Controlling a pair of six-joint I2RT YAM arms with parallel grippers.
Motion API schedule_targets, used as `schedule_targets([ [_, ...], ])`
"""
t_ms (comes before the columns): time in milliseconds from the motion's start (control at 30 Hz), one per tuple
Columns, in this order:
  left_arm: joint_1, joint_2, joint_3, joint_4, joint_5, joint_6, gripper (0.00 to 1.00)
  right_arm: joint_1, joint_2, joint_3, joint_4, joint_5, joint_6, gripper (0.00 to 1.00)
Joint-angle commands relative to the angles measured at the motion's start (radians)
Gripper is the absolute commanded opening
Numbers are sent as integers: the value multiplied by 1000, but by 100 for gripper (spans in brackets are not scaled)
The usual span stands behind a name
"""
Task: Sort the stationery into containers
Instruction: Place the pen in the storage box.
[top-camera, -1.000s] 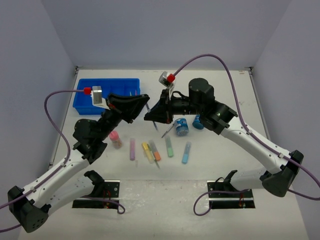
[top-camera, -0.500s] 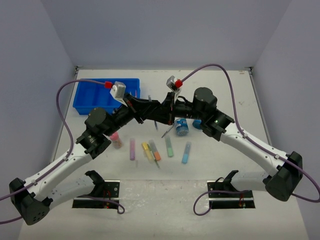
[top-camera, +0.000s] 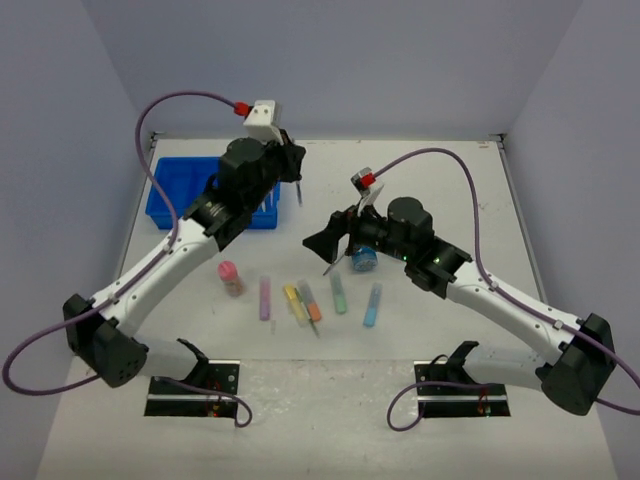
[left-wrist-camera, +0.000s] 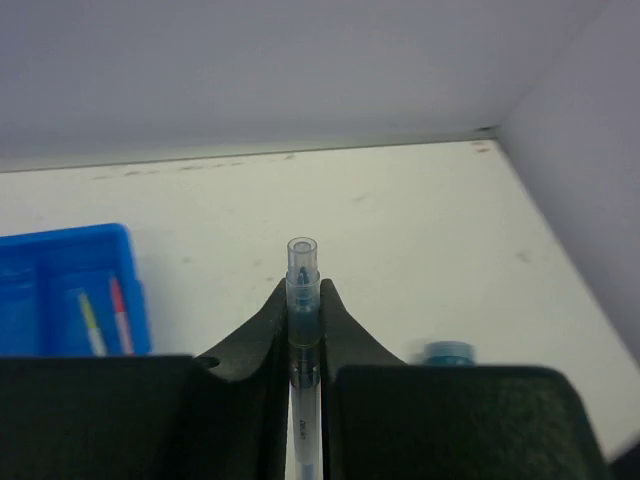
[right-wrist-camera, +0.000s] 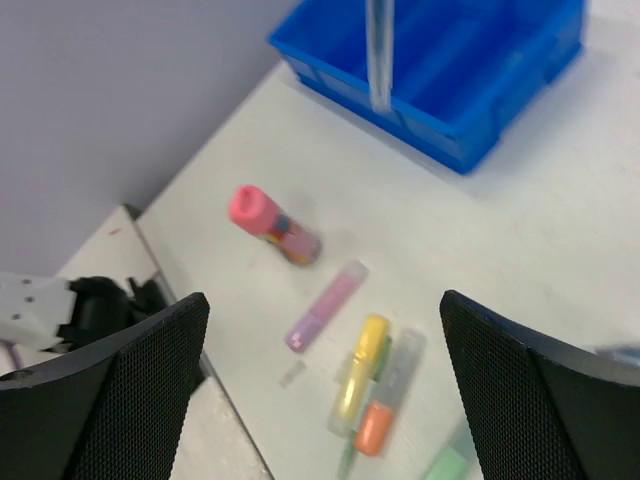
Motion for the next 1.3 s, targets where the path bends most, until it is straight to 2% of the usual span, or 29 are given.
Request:
schedule_targets([
  [0, 97, 188, 169, -74, -156, 200, 0, -6, -122, -83, -88, 291, 26, 99],
  [133, 159, 323, 260, -16, -157, 312, 0, -9, -202, -95, -160, 394, 14, 99],
  [200, 193, 381, 279, 30, -115, 353, 0, -11, -216, -102, -164, 404, 12, 99],
  [367, 263, 488, 294, 56, -48, 318, 0, -13, -213, -101, -164, 401, 7, 99],
  [600, 329, 538, 161, 237, 37, 275, 1, -12, -213, -103, -150, 328, -5, 99],
  [767, 339, 575, 126, 292, 40, 265, 11, -13, -203, -105, -138, 321, -5, 99],
  [867, 339, 591, 128, 281, 55, 245, 27, -13, -187, -98, -140, 325, -9, 99],
  [933, 339, 592, 110, 287, 55, 241, 35, -13, -178, -96, -140, 326, -9, 99],
  [1067, 340, 596, 96, 287, 54, 241, 43, -13, -167, -89, -139, 328, -10, 99],
  [1133, 339, 583, 89, 277, 54, 236, 56, -13, -154, -82, -140, 331, -10, 99],
  [1233, 339, 530, 76, 253, 49, 204, 62, -13, -129, -73, -143, 341, -6, 99],
  [1267, 338, 481, 64, 239, 53, 178, 68, -13, -104, -63, -151, 354, 0, 99],
])
